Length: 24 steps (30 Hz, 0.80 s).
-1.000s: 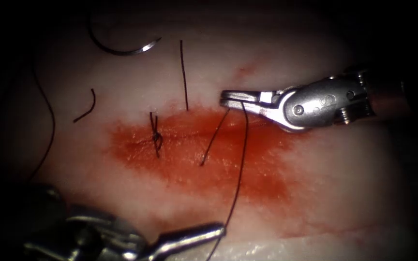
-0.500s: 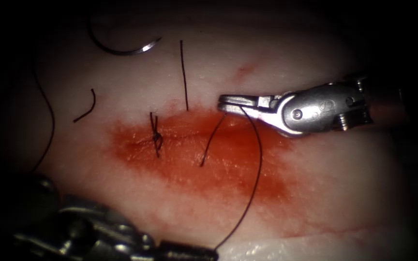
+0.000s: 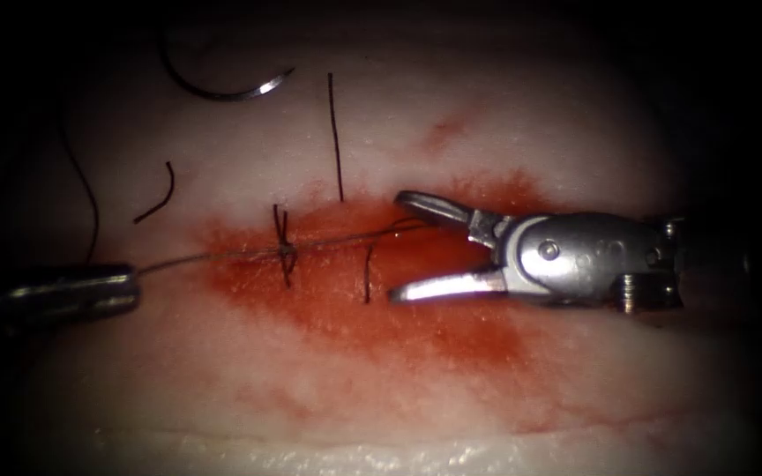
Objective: Wound Closure
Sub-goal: Hold suture in right hand to regrasp longer length of suture in left jaws, then wrap suture counter-clockwise twice around right needle holder
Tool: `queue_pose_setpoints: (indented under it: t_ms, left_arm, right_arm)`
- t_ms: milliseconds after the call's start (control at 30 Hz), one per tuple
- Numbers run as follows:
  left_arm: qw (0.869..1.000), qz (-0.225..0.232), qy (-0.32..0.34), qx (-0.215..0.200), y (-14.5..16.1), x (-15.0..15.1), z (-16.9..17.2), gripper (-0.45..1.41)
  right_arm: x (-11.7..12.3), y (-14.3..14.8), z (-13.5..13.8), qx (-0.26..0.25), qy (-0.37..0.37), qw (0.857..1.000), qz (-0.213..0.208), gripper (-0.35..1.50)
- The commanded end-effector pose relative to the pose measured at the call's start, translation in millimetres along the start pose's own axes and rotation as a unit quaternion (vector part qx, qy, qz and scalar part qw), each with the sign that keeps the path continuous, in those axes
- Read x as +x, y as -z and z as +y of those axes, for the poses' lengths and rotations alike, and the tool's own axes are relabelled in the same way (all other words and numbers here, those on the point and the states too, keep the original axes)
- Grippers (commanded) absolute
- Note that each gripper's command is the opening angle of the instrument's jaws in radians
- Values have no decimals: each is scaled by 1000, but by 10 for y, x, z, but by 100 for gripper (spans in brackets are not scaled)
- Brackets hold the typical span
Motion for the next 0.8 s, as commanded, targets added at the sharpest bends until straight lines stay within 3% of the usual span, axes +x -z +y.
queue_pose_setpoints:
  t_ms: [33, 133, 333, 400, 433, 467, 500, 533, 700, 800]
  left_arm:
    - [1000, -1, 1, 4, -1, -5, 1, -45]
    - [1000, -8, 3, 12, 11, -8, 0, -45]
    - [1000, -14, 2, 12, 16, -7, 2, -45]
    - [1000, -11, 2, 12, 15, -4, 2, -45]
    - [1000, -11, 2, 12, 15, -4, 2, -45]
    - [1000, -9, 2, 12, 14, -3, 3, -45]
    - [1000, -9, 2, 12, 14, -3, 3, -45]
    - [1000, -8, 2, 12, 14, -2, 3, -45]
    - [1000, 1, 4, 10, 14, 1, -1, -45]
    - [1000, 5, 6, 10, 13, 3, -4, -45]
  right_arm:
    - [-4, -1, -8, -8, -4, 1000, 3, 147]
    - [3, 11, -2, -10, -12, 1000, 8, 148]
    - [36, 39, 40, -24, 22, 999, -3, 142]
    - [45, 39, 48, -26, 28, 999, -6, 103]
    - [45, 39, 48, -26, 28, 999, -6, 103]
    - [50, 36, 51, -25, 43, 999, -15, 1]
    - [50, 36, 51, -25, 43, 999, -15, 1]
    - [52, 28, 54, -31, 80, 996, -20, -35]
    - [40, -13, 57, 21, 130, 991, -37, -35]
    - [33, -30, 58, 68, 132, 989, -15, -35]
